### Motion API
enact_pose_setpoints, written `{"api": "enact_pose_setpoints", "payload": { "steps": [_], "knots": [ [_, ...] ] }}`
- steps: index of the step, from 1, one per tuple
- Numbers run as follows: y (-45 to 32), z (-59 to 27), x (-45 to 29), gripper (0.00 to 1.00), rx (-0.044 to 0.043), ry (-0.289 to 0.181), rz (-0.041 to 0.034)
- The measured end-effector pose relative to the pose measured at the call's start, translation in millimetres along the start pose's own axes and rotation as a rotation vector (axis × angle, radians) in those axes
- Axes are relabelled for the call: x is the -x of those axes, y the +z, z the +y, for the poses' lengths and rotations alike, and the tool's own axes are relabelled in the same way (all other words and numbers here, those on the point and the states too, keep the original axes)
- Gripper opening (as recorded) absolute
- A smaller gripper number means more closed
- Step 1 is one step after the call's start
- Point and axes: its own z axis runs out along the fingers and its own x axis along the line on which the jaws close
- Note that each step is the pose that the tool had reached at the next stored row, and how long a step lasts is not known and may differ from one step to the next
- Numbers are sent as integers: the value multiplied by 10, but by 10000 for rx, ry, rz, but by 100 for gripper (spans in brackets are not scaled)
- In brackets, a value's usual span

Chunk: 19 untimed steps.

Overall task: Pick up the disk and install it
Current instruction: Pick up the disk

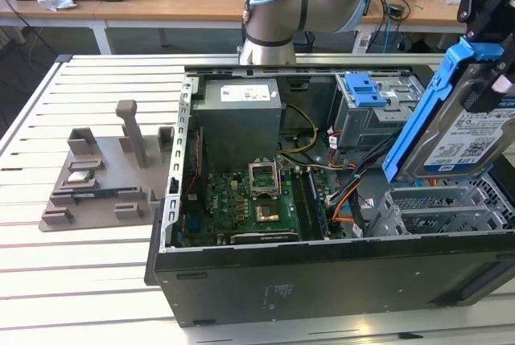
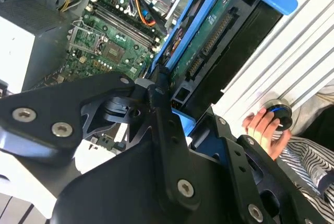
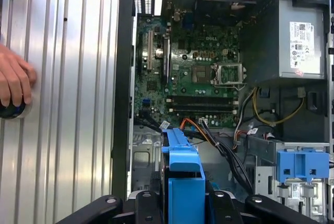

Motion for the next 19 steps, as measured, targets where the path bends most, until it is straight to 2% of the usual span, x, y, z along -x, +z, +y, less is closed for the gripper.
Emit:
{"api": "enact_pose_setpoints", "payload": {
  "steps": [5,8,11,19],
  "knots": [
    [66,-158,-9,37,6,117,6],
    [84,-179,-11,37,-8,397,81],
    [109,-219,-13,37,-11,469,101],
    [190,-228,-19,37,-11,469,105]
  ]
}}
